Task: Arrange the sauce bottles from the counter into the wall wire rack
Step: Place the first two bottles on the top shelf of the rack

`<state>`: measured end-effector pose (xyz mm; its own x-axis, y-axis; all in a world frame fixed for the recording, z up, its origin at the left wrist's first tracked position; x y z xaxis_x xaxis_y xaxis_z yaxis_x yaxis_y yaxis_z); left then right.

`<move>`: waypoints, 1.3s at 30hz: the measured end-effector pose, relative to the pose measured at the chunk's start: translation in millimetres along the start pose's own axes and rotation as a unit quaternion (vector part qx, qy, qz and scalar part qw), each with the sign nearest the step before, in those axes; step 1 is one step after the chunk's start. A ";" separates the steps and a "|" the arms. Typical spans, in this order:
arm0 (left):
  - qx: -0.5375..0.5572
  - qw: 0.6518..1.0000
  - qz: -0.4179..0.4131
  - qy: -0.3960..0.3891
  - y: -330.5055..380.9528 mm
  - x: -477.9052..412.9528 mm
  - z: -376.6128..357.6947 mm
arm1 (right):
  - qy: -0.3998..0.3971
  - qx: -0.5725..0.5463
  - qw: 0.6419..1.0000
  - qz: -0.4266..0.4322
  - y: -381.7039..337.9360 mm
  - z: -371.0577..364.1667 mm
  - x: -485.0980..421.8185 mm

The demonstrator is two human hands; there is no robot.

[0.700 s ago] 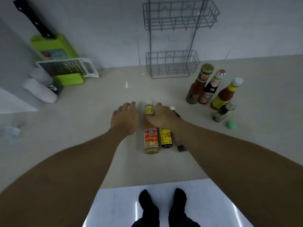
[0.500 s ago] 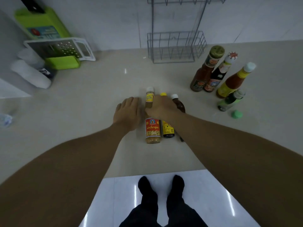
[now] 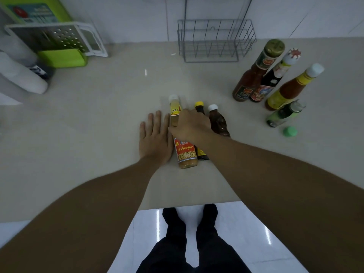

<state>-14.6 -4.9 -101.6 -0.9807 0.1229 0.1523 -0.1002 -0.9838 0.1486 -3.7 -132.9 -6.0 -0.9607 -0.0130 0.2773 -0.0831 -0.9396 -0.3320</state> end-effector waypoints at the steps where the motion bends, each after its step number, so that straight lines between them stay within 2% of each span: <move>1: 0.000 1.000 0.000 0.004 -0.2 0.0 -0.8 | 0.001 0.002 1.000 0.002 -0.4 0.9 0.8; 5: -0.020 1.000 -0.006 0.003 -2.0 -0.5 -5.2 | 0.002 -0.007 1.000 0.030 -2.0 1.4 6.1; 10: -0.038 0.999 -0.015 -0.017 -3.0 -2.0 -4.6 | 0.029 -0.114 0.992 0.052 -2.0 -4.9 11.6; 15: -0.061 0.997 -0.010 -0.053 0.9 -3.5 4.8 | 0.099 -0.208 0.970 0.079 6.4 7.1 13.4; 23: -0.067 0.992 -0.027 -0.101 9.7 -16.8 49.6 | 0.206 -0.246 0.940 0.118 11.6 72.5 5.0; 27: 0.035 0.988 0.029 -0.145 27.4 -47.6 87.3 | 0.272 -0.275 0.909 0.157 7.3 120.8 -2.7; 30: 0.140 0.983 0.040 -0.111 50.3 -78.6 134.3 | 0.333 -0.289 0.877 0.189 2.7 167.0 -12.4; 34: 0.221 0.974 -0.003 -0.044 84.2 -122.8 205.5 | 0.416 -0.293 0.830 0.228 -3.5 230.2 -32.3; 39: 0.321 0.947 0.005 -0.004 112.1 -163.8 274.6 | 0.443 -0.253 0.813 0.280 -5.6 294.8 -60.1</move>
<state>180.9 -99.4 158.4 -0.9794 0.1169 0.1645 0.0353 -0.7035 0.7098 132.6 -227.7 245.0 -0.6803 0.0720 -0.7294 0.5503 -0.6071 -0.5732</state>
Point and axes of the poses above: each hand's wrist, its own x-axis away from the middle knuckle, its own z-axis out of the back of the hand, y = z × x, the point moved 2 cm from there along -x, towards the middle knuckle, and after that the axes turned 11 degrees about z, right-handed, at the moved point
